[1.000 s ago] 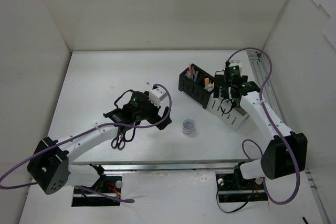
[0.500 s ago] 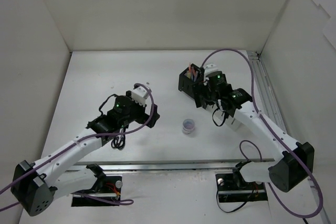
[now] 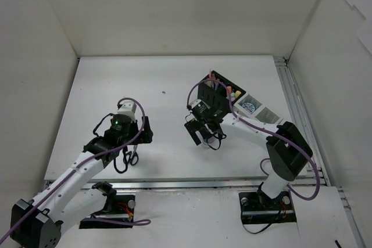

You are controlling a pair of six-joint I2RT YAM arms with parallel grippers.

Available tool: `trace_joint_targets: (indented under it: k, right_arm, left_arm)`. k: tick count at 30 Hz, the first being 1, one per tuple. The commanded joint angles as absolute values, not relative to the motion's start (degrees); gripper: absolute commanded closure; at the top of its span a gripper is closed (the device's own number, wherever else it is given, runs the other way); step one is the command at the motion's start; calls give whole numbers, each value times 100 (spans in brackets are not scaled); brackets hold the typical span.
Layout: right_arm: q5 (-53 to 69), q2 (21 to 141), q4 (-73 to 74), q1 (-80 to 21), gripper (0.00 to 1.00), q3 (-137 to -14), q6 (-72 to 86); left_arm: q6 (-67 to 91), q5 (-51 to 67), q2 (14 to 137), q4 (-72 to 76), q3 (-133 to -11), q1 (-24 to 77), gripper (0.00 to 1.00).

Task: Sort the stationery into containers
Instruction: Pick up the stationery from the center of the board, then place the stationery in the storage box.

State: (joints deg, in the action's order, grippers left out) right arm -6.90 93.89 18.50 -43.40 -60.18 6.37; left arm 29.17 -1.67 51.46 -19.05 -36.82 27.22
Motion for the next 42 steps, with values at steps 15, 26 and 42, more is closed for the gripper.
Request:
trace_joint_targets:
  k: [15,26,42]
  right_arm:
    - [-579,8904,1450,-4368,49,-5423,1591]
    - [-1554,7656,1582,-3395,64,-6055,1222]
    - [-1187,8340,1898,-1310,55,-7242,536]
  left_arm:
    - [3217,-483,4878,-2171,-3691,2347,0]
    - [3120,-334,5132,-2258,-3911,2294,1]
    - [3726,-158,4966,-2724,-3665,1477,1]
